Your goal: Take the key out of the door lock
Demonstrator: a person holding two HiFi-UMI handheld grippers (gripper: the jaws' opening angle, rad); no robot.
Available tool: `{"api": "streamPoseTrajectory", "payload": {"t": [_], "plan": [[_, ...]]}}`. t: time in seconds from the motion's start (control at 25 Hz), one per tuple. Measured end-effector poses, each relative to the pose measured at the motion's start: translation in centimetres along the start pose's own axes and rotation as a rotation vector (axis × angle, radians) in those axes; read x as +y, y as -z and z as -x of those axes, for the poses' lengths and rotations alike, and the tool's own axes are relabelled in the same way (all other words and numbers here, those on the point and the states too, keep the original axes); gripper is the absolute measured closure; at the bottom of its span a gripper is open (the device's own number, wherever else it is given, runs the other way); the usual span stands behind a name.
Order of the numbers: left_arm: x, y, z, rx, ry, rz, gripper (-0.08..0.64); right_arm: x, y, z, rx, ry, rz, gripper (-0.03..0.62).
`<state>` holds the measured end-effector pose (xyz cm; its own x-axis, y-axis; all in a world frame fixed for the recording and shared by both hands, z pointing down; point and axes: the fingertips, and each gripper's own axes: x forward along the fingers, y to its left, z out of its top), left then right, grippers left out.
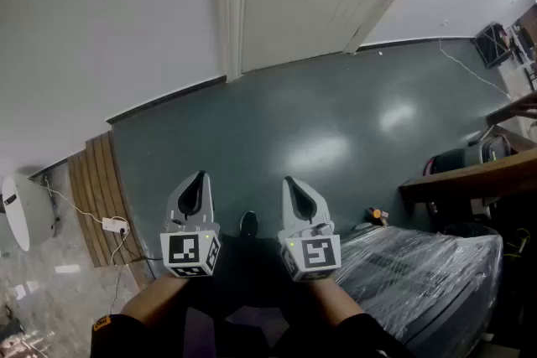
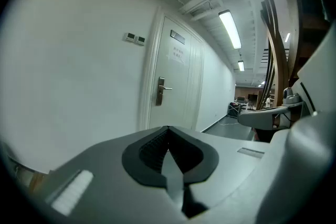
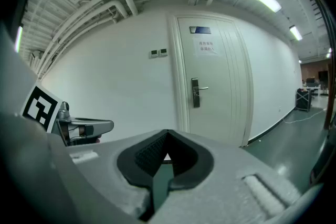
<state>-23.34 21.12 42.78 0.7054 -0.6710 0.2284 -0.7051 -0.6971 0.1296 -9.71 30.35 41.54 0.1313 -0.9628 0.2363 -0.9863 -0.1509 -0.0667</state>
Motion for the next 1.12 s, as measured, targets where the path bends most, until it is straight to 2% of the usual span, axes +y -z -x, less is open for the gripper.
{"api": "streamPoseTrajectory", "payload": {"t": [0.52, 0.84, 1.12], "plan": [[-0.8, -0.9, -0.8, -0.011, -0.003, -0.021, 0.542, -1.5, -0.3, -0.2, 0.005, -0.010, -0.086, 0.600], [-2.7, -2.0, -2.9, -0.018, 0.029, -0.039, 0.543, -3.9, -0.9, 0.2, -0.017, 0.027, -0.100, 0.600], [-4.0, -3.3, -6.4, -0.031, 0.082, -0.037, 0.542, -6.5, -2.5, -1.9, -0.011, 0.080, -0.122, 0.600]]}}
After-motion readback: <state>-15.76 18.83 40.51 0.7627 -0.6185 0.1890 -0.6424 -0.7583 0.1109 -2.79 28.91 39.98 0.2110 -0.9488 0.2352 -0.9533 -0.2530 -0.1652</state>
